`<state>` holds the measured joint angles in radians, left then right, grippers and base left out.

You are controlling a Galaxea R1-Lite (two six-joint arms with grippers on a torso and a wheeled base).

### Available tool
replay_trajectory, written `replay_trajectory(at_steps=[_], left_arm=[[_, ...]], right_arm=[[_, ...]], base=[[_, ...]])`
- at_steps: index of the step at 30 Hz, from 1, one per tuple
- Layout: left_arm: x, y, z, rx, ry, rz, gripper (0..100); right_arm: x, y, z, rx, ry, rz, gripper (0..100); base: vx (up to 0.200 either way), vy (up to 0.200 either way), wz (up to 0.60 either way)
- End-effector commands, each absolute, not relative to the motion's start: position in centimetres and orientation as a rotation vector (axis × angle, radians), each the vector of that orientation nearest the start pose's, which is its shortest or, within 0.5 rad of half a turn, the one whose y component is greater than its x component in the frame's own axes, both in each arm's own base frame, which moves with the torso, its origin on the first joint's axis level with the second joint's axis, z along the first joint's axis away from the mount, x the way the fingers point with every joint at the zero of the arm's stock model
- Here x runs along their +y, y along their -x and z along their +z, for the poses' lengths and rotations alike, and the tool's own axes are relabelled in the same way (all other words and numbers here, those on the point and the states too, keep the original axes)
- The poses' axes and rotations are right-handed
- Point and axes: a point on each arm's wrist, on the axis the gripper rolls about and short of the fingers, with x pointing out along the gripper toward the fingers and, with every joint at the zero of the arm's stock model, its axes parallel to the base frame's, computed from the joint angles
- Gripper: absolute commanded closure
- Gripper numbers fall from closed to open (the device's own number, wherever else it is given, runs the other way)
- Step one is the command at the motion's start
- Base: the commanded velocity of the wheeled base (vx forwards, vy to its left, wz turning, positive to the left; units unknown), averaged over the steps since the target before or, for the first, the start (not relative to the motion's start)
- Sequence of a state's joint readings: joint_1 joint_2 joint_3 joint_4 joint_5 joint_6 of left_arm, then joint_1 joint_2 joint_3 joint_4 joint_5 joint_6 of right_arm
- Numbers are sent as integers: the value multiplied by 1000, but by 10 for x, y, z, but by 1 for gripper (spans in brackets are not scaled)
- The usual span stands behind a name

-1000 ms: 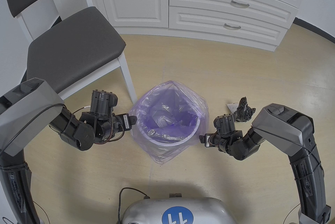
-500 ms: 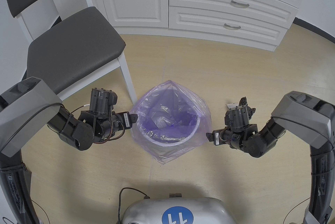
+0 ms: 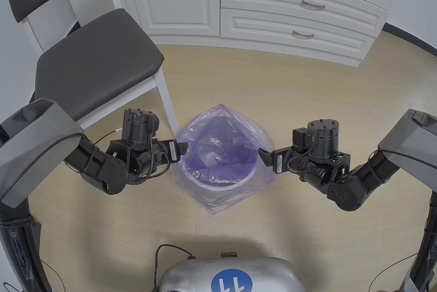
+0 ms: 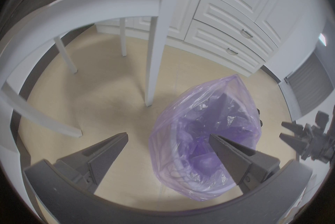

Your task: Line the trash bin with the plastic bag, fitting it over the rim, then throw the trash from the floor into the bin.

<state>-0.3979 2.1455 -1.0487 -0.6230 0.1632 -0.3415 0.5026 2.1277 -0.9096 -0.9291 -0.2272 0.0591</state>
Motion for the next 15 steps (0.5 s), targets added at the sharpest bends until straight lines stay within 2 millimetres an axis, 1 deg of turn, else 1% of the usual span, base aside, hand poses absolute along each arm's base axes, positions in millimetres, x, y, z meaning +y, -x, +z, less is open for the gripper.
replay_trajectory(at_steps=[1, 2, 4, 8, 10, 11, 12, 13, 14, 15], left_arm=[[-158, -382, 91, 474, 129, -179, 0], [-160, -388, 92, 474, 81, -190, 0], [-162, -392, 89, 478, 67, -192, 0], [-164, -395, 77, 493, 59, -191, 0], [-165, -400, 70, 499, 53, -188, 0], [-165, -400, 70, 499, 53, -188, 0], [-168, -410, 66, 487, 58, -182, 0], [-168, -410, 66, 487, 58, -182, 0], [-168, -419, 64, 480, 62, -171, 0], [-167, -420, 63, 482, 64, -168, 0]], right_arm=[[203, -345, 92, 219, 2, 264, 0], [211, -350, 85, 209, -29, 257, 0], [218, -360, 70, 209, -45, 249, 0], [224, -372, 53, 198, -49, 240, 0], [224, -375, 50, 195, -52, 235, 0], [224, -375, 50, 195, -52, 235, 0], [224, -378, 51, 187, -57, 229, 0], [224, -378, 51, 187, -57, 229, 0], [223, -382, 49, 183, -59, 216, 0], [223, -385, 48, 178, -61, 212, 0]], base=[[0, 0, 0], [0, 0, 0], [0, 0, 0], [0, 0, 0], [0, 0, 0], [0, 0, 0], [0, 0, 0], [0, 0, 0], [0, 0, 0], [0, 0, 0]])
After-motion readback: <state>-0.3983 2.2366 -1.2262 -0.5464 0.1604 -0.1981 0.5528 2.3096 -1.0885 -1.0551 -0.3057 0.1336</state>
